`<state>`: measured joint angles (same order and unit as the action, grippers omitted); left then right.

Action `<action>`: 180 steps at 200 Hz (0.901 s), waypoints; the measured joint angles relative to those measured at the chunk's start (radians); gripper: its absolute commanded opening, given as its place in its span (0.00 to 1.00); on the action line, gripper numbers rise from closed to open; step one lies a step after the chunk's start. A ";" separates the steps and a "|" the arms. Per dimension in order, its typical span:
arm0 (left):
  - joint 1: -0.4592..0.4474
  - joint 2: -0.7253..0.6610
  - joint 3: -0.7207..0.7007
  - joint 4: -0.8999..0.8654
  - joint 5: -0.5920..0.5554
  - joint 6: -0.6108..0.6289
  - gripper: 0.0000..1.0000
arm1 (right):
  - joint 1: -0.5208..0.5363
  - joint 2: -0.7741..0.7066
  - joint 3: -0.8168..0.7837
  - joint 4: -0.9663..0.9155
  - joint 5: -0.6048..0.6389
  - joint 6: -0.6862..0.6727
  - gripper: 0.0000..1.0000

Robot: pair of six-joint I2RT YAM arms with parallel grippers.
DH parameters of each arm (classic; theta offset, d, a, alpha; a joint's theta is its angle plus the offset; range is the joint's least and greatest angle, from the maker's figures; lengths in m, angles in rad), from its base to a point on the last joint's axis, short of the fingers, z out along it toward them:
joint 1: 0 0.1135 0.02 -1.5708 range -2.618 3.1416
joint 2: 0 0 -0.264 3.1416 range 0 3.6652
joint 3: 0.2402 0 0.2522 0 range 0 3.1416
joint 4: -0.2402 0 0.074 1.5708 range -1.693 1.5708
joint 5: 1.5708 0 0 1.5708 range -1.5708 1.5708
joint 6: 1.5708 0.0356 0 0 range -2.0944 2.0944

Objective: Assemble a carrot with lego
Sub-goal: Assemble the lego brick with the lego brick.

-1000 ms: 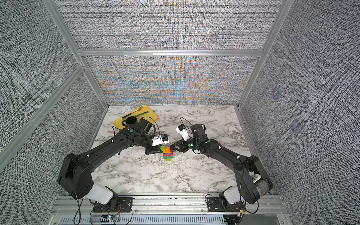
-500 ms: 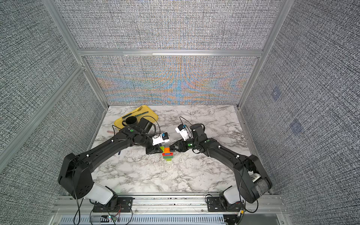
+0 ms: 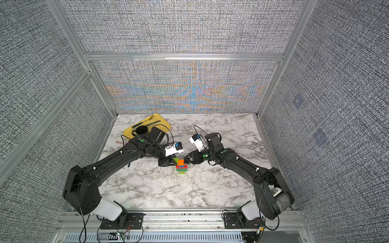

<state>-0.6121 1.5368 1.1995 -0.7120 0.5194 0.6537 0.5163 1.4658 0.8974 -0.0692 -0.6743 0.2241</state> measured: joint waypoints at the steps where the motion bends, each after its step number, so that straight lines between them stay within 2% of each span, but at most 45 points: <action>1: 0.000 0.000 0.000 0.000 0.000 0.000 0.51 | 0.000 0.000 0.001 0.000 0.000 0.000 0.59; 65: 0.000 -0.033 0.000 0.007 0.019 -0.018 0.55 | -0.012 -0.015 0.051 -0.018 0.015 -0.012 0.64; 111: 0.000 -0.093 -0.027 0.045 0.038 -0.082 0.58 | -0.069 -0.113 0.027 -0.034 0.056 -0.067 0.67; 125: 0.000 -0.120 -0.072 0.069 0.037 -0.093 0.67 | -0.074 -0.137 -0.002 -0.030 0.063 -0.075 0.67; 135: 0.000 -0.144 -0.112 0.090 0.034 -0.100 0.87 | -0.077 -0.144 -0.019 -0.030 0.063 -0.077 0.67; 138: 0.000 -0.152 -0.125 0.098 0.032 -0.101 0.97 | -0.077 -0.145 -0.024 -0.029 0.064 -0.078 0.67; 140: 0.000 -0.157 -0.132 0.101 0.032 -0.102 0.99 | -0.077 -0.145 -0.027 -0.029 0.063 -0.078 0.67; 180: 0.000 -0.243 -0.291 0.241 -0.005 -0.100 1.00 | -0.079 -0.139 -0.050 -0.021 0.059 -0.087 0.67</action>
<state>-0.6117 1.2942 0.9085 -0.4709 0.5148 0.5541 0.4370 1.3266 0.8474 -0.0902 -0.6155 0.1371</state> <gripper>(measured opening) 0.999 0.666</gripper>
